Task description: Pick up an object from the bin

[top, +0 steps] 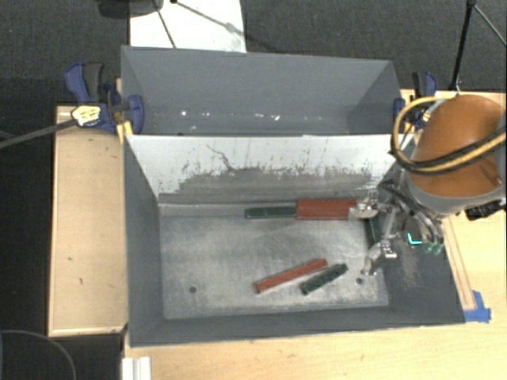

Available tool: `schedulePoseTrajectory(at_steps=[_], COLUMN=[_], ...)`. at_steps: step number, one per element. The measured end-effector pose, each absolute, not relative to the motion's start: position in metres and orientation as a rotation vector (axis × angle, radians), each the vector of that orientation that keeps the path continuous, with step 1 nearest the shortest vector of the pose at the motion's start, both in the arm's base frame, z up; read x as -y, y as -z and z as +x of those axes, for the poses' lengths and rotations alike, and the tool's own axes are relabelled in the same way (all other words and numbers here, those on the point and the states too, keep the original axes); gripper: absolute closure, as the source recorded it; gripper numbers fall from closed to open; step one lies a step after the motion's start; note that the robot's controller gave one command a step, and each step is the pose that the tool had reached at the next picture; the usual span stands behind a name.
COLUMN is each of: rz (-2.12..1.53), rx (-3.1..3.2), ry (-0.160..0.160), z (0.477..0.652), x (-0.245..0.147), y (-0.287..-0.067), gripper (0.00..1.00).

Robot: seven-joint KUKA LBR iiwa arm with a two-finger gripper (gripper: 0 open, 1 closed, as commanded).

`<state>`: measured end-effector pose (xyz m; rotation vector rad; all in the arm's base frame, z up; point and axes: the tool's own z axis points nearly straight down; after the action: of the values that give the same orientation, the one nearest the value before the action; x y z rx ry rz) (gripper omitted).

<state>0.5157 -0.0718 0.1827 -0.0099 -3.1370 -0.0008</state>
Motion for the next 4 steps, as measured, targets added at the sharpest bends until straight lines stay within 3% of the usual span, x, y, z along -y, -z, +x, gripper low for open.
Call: schedulePoseTrajectory(at_steps=[1,2,3,4], rz=[-0.006,0.193,0.726,0.768], rx=[3.145,3.141,3.059,3.047], ry=[-0.001,-0.001,0.0,0.001], z=[0.518,0.515,0.519,0.503], x=[0.072,0.033,0.005,-0.01], y=[-0.186,-0.137,-0.119,-0.128], gripper=[0.0,0.0,0.0,0.0])
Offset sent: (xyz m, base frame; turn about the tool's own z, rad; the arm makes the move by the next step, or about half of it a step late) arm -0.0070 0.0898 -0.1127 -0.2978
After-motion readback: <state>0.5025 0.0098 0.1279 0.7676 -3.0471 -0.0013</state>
